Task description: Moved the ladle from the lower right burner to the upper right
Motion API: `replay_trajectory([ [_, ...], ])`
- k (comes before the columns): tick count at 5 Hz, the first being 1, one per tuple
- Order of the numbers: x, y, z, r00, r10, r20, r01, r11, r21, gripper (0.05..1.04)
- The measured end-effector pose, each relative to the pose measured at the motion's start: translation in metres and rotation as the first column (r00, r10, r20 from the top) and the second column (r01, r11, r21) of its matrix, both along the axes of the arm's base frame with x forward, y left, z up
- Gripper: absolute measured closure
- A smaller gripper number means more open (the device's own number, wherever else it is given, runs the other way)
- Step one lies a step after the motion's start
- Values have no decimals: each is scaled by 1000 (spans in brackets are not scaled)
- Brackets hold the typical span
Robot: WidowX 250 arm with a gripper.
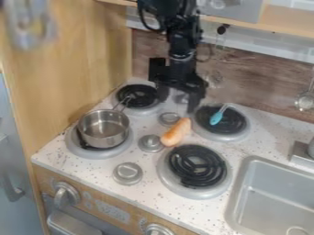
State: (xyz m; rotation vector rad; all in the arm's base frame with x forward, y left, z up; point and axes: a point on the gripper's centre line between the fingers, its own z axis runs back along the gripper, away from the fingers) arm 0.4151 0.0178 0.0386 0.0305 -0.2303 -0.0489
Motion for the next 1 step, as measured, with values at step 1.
replay_trajectory([
  [1,-23,23,-11,993,56,-100,-55,998,14,85],
])
